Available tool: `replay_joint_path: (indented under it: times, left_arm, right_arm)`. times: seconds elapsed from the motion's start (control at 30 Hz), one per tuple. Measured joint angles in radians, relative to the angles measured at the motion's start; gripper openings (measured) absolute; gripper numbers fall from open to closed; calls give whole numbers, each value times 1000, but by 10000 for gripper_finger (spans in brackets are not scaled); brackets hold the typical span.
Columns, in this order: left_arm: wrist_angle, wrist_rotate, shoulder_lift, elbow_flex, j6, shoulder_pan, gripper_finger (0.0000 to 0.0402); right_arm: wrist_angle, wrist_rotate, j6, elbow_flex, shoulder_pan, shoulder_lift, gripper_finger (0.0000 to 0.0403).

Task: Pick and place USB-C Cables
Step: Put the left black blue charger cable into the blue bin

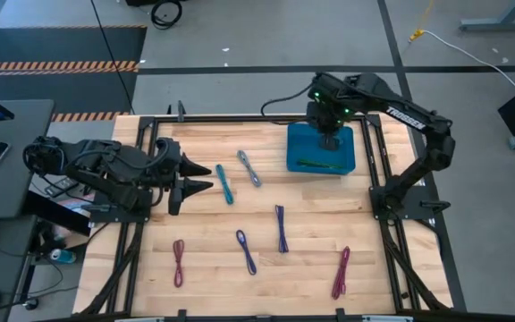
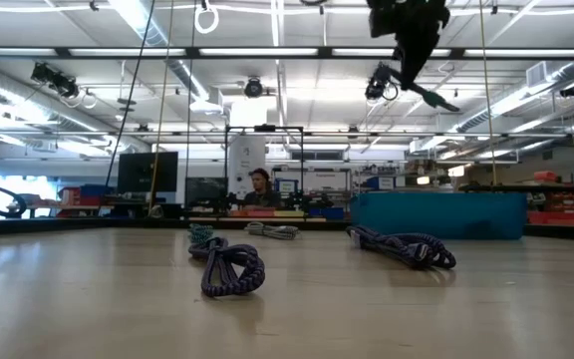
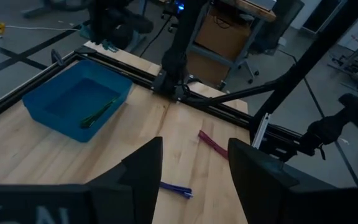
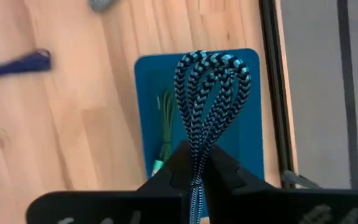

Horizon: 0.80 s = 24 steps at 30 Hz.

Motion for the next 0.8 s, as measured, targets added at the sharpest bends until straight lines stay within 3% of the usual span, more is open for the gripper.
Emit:
replay_joint_path:
  times: [0.37,0.8]
  left_arm:
    - [0,0,0,0,-27,0,188]
    - [-7,0,0,0,-22,0,188]
  right_arm:
    - [1,-100,-198,0,-118,174,21]
    - [108,-183,-245,-52,-190,237,21]
